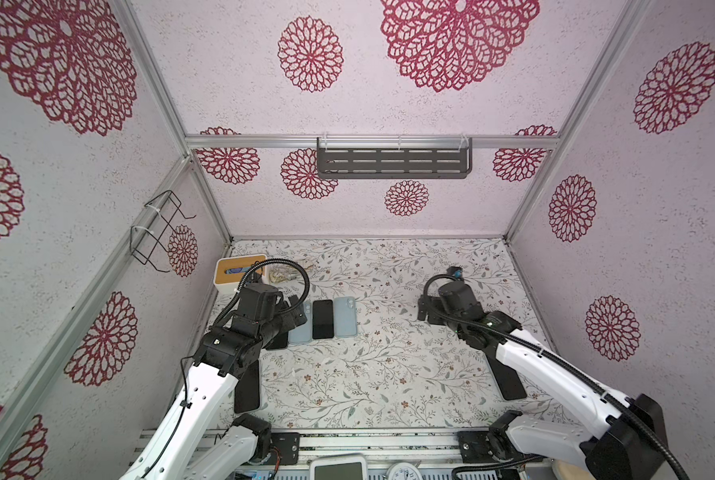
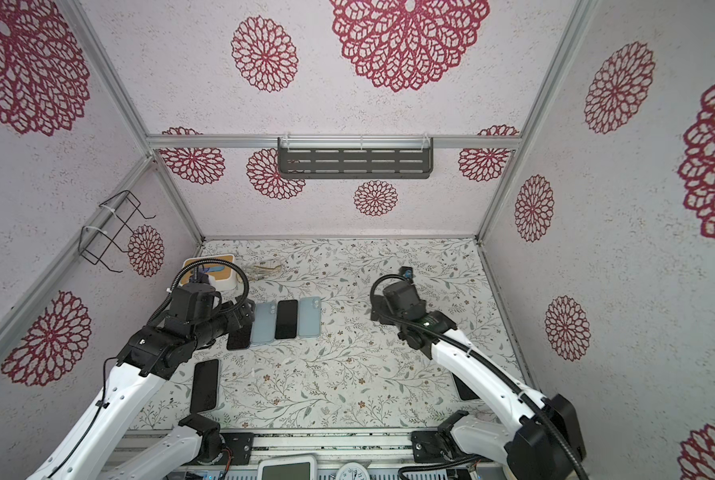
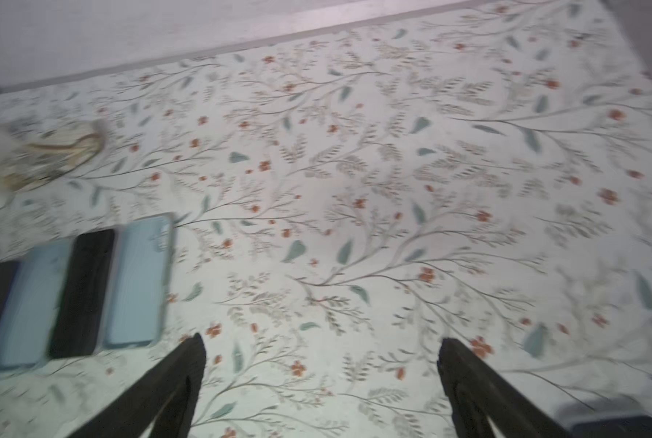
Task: Take the phone out of the phone case
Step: 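Move the right gripper to the cased black phone lying near the robot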
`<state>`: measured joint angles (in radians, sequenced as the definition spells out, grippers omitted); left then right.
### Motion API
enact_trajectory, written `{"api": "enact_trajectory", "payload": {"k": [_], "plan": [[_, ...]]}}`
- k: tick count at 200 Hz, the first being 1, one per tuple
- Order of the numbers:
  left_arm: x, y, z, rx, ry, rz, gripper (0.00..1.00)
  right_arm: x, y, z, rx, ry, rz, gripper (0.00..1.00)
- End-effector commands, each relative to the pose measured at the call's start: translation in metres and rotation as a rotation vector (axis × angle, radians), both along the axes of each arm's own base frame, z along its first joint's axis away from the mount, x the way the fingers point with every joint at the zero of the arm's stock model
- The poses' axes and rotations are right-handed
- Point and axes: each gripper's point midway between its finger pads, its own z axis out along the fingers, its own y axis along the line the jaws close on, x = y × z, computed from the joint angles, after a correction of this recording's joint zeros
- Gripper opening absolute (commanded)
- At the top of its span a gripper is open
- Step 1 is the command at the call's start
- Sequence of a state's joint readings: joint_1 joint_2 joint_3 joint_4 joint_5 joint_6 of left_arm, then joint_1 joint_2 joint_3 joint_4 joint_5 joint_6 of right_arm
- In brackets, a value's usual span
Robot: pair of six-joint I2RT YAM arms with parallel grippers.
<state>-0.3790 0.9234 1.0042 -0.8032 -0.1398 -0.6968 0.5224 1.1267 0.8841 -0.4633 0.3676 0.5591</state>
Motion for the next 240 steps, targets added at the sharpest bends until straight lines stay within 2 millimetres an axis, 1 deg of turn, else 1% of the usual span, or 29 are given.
{"api": "enact_trajectory", "payload": {"k": [1,12,24,53,62,87,106,118,139,169,240], "plan": [[0.015,-0.033,0.011,-0.023,-0.079,-0.128,0.97,-0.035,-0.081,-0.039,-0.113,0.149,-0.263,0.99],[0.019,-0.043,0.007,-0.028,-0.071,-0.159,0.97,-0.044,-0.109,-0.045,-0.099,0.15,-0.378,0.99],[0.022,-0.053,0.004,-0.037,-0.056,-0.194,0.97,-0.052,-0.136,-0.045,-0.098,0.131,-0.488,0.99],[0.028,-0.066,-0.001,-0.039,-0.036,-0.233,0.97,-0.075,-0.19,-0.051,-0.096,0.131,-0.711,0.99],[0.028,-0.067,-0.002,-0.041,-0.037,-0.24,0.97,-0.081,-0.202,-0.056,-0.06,0.122,-0.767,0.99],[0.028,-0.069,-0.004,-0.051,-0.046,-0.247,0.97,-0.09,-0.221,-0.078,0.084,0.128,-0.847,0.99],[0.027,-0.07,-0.006,-0.051,-0.039,-0.248,0.97,-0.088,-0.223,-0.1,0.217,0.14,-0.851,0.99],[0.026,-0.069,-0.008,-0.05,-0.033,-0.246,0.97,-0.088,-0.225,-0.109,0.27,0.133,-0.862,0.99],[0.025,-0.065,-0.01,-0.038,-0.028,-0.229,0.97,-0.084,-0.222,-0.119,0.331,0.116,-0.835,0.99],[0.025,-0.063,-0.012,-0.029,-0.02,-0.222,0.97,-0.088,-0.215,-0.133,0.379,0.121,-0.822,0.99],[0.026,-0.062,-0.016,-0.019,-0.01,-0.214,0.97,-0.098,-0.191,-0.139,0.482,0.153,-0.775,0.99]]}}
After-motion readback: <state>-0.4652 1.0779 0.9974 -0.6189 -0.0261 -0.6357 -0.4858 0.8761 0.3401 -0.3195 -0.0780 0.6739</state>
